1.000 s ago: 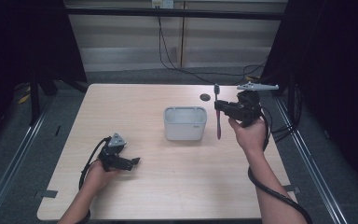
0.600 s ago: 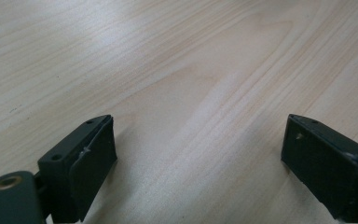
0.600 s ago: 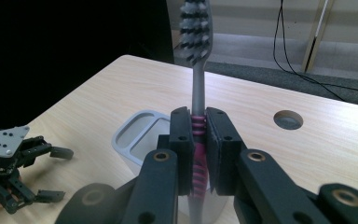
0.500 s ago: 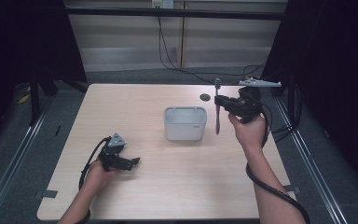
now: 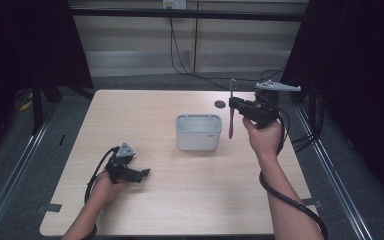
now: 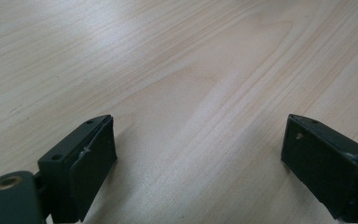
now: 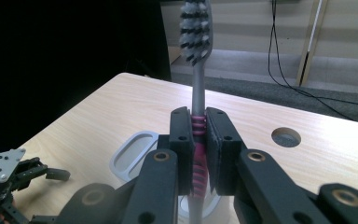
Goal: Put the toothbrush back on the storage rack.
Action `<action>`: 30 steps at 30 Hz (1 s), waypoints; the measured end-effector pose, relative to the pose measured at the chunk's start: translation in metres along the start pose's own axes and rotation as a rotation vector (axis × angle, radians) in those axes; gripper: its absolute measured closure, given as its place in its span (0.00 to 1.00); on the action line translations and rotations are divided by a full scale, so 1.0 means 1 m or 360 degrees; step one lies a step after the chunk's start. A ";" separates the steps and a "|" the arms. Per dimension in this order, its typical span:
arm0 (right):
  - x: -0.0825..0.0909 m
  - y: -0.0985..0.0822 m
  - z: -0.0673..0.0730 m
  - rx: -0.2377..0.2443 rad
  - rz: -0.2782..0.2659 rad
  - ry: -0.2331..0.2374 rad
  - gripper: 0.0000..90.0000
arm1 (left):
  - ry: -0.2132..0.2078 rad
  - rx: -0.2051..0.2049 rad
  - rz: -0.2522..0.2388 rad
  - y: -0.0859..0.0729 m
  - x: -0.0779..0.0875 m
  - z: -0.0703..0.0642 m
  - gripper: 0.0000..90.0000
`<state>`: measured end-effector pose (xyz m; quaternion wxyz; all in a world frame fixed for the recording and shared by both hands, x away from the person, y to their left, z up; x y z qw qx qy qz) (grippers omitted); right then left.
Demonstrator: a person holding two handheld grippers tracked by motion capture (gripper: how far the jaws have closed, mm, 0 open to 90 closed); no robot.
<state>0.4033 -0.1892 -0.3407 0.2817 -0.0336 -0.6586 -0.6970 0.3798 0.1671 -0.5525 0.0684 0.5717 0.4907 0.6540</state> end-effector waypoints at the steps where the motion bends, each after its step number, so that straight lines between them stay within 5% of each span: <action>1: 0.000 0.000 0.000 0.0002 -0.0002 -0.0005 0.91 | 0.0000 0.0000 -0.0001 0.000 0.000 0.000 0.11; 30: -0.016 0.008 0.004 0.0004 -0.0076 -0.0059 0.91 | 0.0000 0.0001 -0.0001 0.000 0.000 0.000 0.11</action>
Point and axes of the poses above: each handheld gripper's, and its own axes: x roughly backward along the jaws, y roughly out of its top, z roughly to its left, the point moved 6 cm from there along -x, roughly forward along the jaws, and after that the axes turned 10 degrees about -y, right-handed, at the moved point
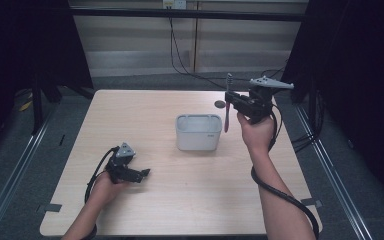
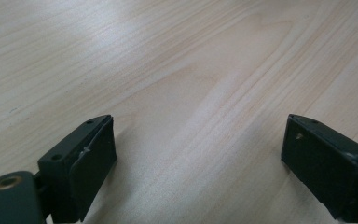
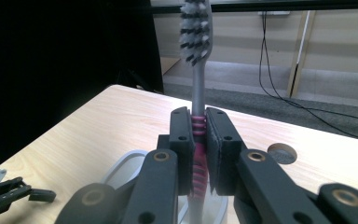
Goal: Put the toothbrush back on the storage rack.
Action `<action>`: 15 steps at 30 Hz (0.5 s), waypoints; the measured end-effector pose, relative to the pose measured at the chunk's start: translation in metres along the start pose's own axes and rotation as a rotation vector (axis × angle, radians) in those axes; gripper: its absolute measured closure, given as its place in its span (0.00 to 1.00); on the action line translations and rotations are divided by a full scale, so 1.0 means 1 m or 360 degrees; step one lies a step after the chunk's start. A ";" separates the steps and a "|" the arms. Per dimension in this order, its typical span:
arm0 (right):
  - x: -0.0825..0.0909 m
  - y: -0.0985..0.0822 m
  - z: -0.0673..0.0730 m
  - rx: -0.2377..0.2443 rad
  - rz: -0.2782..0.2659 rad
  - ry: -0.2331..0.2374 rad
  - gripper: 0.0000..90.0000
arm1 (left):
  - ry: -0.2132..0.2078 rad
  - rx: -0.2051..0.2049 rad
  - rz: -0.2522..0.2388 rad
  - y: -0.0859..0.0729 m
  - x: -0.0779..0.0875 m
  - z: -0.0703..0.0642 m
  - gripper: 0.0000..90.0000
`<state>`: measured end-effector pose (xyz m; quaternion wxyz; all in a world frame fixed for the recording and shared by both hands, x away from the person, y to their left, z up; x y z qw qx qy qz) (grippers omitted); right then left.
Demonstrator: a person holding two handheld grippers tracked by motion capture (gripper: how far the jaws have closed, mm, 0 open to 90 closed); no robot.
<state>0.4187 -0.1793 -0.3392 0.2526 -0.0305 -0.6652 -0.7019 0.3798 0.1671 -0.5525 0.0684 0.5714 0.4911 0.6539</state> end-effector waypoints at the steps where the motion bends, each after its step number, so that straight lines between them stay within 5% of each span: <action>1: -0.001 0.000 0.000 -0.0007 0.0001 0.0007 0.91 | -0.0002 0.0001 0.0000 0.000 0.000 0.000 0.11; 15: -0.013 0.000 0.006 -0.0005 -0.0024 0.0019 0.91 | 0.0000 0.0000 0.0000 0.000 0.000 0.000 0.11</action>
Point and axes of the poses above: each handheld gripper's, and its own axes: x roughly backward along the jaws, y roughly out of its top, z roughly to its left, the point moved 6 cm from there along -x, roughly forward along the jaws, and after that the axes turned 10 degrees about -y, right-handed, at the moved point
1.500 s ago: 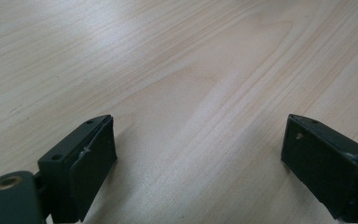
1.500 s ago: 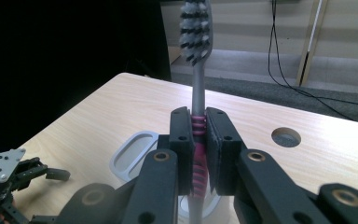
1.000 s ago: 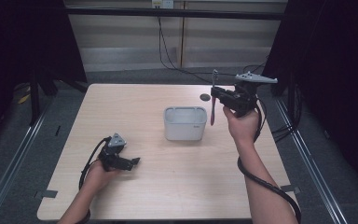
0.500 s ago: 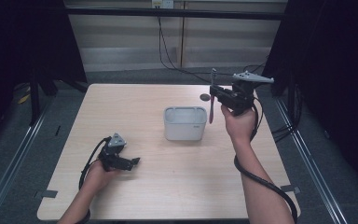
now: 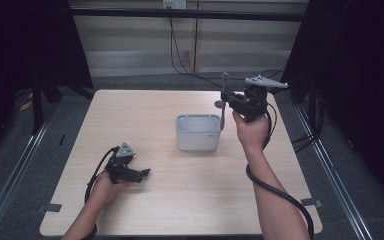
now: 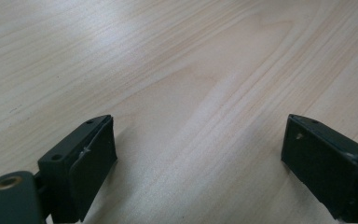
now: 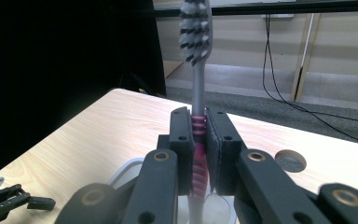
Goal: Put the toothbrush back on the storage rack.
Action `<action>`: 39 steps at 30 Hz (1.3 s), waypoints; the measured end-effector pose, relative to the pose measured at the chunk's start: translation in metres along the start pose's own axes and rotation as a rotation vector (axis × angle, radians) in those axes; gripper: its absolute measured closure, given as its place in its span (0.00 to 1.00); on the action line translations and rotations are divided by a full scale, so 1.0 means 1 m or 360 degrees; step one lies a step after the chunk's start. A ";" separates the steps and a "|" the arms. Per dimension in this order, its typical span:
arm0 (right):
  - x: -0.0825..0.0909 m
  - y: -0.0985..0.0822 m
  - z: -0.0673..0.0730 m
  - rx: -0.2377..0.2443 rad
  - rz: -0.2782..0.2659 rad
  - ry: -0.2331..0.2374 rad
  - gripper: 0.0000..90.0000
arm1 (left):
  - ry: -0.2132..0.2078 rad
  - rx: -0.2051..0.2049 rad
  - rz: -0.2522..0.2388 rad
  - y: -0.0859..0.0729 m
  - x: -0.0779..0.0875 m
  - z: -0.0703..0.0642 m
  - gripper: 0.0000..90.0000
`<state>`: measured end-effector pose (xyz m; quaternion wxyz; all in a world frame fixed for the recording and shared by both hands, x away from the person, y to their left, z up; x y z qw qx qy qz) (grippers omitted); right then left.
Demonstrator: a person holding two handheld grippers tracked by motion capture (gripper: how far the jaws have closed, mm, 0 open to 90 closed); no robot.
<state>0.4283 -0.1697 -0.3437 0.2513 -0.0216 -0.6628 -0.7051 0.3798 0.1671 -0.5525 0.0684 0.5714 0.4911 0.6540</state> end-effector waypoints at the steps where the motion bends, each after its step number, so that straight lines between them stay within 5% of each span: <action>1: -0.001 0.000 0.000 0.0001 0.0000 -0.0005 0.91 | 0.0000 0.0000 0.0000 0.000 0.000 0.000 0.11; 39: -0.025 -0.007 -0.003 -0.0032 -0.0018 -0.0047 0.90 | 0.0000 0.0000 0.0000 0.000 0.000 0.000 0.11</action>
Point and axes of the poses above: each handheld gripper's, and its own axes: x roughly backward along the jaws, y roughly out of its top, z roughly to its left, the point moved 6 cm from there along -x, roughly forward along the jaws, and after that the axes turned 10 degrees about -y, right-handed, at the moved point
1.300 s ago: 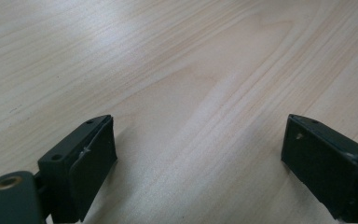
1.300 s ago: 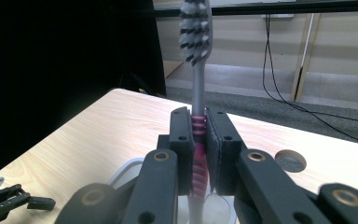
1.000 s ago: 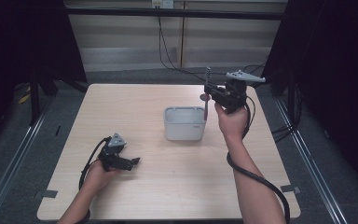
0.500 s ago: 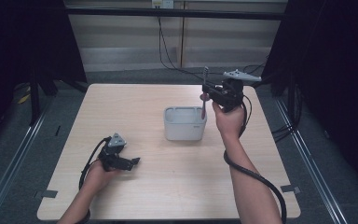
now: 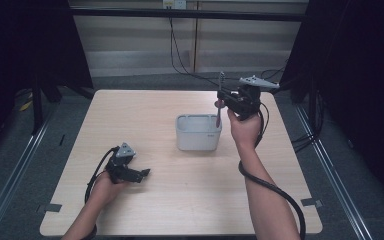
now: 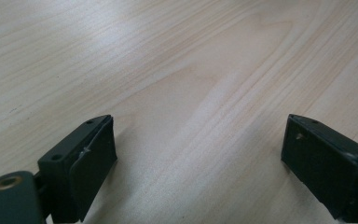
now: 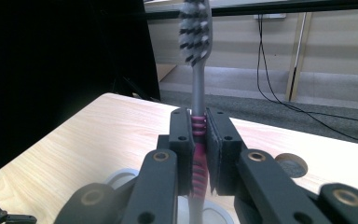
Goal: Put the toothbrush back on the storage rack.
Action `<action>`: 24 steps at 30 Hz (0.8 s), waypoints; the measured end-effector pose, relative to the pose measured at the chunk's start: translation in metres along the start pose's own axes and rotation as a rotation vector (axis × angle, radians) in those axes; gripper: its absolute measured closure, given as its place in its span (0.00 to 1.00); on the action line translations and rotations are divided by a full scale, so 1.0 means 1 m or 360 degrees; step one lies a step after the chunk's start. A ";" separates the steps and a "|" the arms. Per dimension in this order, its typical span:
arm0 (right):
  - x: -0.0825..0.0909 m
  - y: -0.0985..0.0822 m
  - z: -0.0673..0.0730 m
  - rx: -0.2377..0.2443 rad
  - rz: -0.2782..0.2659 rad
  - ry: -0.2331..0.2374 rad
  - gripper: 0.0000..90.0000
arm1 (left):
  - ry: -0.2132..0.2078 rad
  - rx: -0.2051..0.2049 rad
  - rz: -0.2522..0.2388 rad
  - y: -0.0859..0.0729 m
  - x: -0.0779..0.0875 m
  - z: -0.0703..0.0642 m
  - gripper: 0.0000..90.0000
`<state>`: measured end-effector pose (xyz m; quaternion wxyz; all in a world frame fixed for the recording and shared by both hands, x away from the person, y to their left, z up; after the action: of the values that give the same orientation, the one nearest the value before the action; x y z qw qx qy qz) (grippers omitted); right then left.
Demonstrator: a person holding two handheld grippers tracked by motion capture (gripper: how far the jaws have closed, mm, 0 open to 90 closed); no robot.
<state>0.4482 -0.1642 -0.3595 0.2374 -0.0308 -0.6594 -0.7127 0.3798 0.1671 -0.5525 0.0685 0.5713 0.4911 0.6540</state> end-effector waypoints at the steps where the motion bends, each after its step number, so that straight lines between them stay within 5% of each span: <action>1: 0.000 0.000 0.000 0.0002 -0.0002 -0.0004 0.90 | 0.0000 0.0001 -0.0001 0.000 0.000 0.000 0.11; 24: -0.007 -0.018 0.002 0.0030 0.0050 -0.0005 0.90 | -0.0004 0.0008 -0.0004 0.000 0.000 0.000 0.11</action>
<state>0.4465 -0.1600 -0.3785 0.2478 -0.0401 -0.6660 -0.7025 0.3795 0.1667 -0.5526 0.0684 0.5717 0.4933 0.6521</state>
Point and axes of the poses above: each handheld gripper's, and its own axes: x roughly backward along the jaws, y roughly out of its top, z roughly to its left, the point moved 6 cm from there along -x, roughly forward along the jaws, and after that the axes turned 10 degrees about -y, right-handed, at the moved point
